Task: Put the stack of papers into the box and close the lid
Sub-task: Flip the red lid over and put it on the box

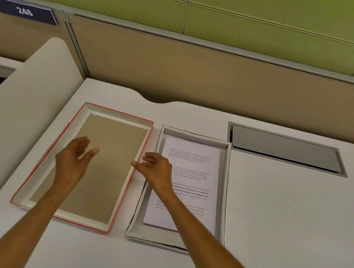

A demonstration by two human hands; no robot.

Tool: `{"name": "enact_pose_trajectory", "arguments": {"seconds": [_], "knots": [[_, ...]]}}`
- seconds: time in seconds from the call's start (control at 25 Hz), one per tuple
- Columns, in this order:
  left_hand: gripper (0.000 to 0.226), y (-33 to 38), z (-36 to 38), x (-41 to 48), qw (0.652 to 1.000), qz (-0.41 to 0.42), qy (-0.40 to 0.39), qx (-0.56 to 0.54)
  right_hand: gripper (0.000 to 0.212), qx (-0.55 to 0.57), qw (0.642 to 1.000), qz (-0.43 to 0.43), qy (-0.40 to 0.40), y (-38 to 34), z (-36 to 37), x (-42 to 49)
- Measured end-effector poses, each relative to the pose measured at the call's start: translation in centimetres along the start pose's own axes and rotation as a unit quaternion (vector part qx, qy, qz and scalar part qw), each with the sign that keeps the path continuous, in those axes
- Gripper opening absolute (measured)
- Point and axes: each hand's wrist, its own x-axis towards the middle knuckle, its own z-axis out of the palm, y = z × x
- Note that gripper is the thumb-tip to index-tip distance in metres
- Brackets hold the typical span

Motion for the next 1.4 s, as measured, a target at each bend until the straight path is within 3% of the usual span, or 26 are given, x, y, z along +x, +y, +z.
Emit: {"name": "enact_pose_trajectory", "arguments": {"seconds": [0.12, 0.24, 0.4, 0.72, 0.96, 1.04, 1.12, 1.2, 1.4], "knots": [[0.054, -2.9, -2.6, 2.4, 0.989, 0.029, 0.043, 0.137, 0.057, -0.033, 0.999, 0.024, 0.015, 0.0, 2.3, -1.3], [0.061, -5.4, -4.3, 3.9, 0.975, 0.031, 0.039, 0.217, 0.028, -0.071, 0.996, 0.041, 0.021, 1.1, 3.9, -1.8], [0.066, -6.9, -4.9, 4.4, 0.969, -0.018, 0.039, 0.244, 0.046, -0.104, 0.992, 0.06, 0.039, 2.4, 5.7, -1.8], [0.018, -7.8, -6.0, 5.0, 0.947, -0.068, 0.033, 0.312, 0.008, -0.116, 0.992, 0.039, 0.035, 3.7, 6.6, -1.3], [0.023, -3.6, -7.1, 4.3, 0.945, -0.076, 0.028, 0.317, 0.021, -0.101, 0.994, 0.033, 0.04, 2.7, 5.4, -1.8], [0.036, -1.8, -7.8, 4.2, 0.941, -0.097, 0.018, 0.324, 0.018, -0.107, 0.993, 0.008, 0.058, 1.2, 5.2, -2.2], [0.056, -0.2, -8.4, 4.0, 0.939, -0.11, 0.0, 0.325, 0.036, -0.085, 0.995, -0.029, 0.053, -1.5, 5.1, -2.4], [0.067, 1.3, -8.8, 3.7, 0.943, -0.113, -0.02, 0.311, 0.054, -0.041, 0.998, -0.054, 0.018, -5.2, 5.1, -2.8], [0.059, 6.1, -9.4, 1.5, 0.966, -0.105, -0.048, 0.229, 0.066, 0.093, 0.992, -0.023, -0.088, -12.4, 6.0, -2.6]]}}
